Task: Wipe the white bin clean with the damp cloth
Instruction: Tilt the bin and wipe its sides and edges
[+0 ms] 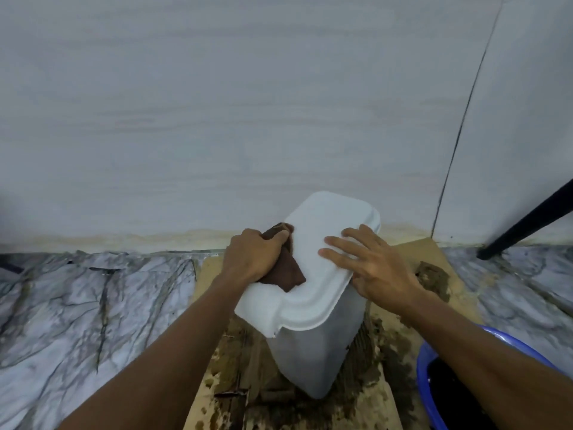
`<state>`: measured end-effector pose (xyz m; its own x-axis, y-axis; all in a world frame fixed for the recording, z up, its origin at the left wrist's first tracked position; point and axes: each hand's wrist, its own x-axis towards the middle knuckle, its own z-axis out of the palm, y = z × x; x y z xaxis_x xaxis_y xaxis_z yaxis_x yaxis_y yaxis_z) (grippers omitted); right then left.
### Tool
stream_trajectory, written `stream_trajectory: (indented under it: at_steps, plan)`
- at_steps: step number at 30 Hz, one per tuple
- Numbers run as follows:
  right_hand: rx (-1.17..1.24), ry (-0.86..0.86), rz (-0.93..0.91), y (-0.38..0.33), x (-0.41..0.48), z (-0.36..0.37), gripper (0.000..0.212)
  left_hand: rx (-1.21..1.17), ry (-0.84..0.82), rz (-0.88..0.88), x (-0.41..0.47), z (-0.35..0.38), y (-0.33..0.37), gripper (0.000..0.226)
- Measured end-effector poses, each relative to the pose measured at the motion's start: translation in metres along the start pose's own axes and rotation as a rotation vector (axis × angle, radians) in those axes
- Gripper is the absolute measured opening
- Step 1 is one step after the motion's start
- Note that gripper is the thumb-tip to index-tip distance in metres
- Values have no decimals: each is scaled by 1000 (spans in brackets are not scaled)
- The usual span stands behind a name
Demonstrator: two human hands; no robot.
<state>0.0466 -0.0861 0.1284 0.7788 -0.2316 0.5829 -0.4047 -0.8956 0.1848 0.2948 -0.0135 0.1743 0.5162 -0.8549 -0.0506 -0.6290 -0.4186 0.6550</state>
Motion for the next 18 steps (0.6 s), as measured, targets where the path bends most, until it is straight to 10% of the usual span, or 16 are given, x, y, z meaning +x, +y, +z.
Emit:
stream_trajectory:
  at_steps: [18]
  plan:
    - [98, -171, 88, -34, -41, -31, 100, -144, -76, -11, -21, 27, 20, 53]
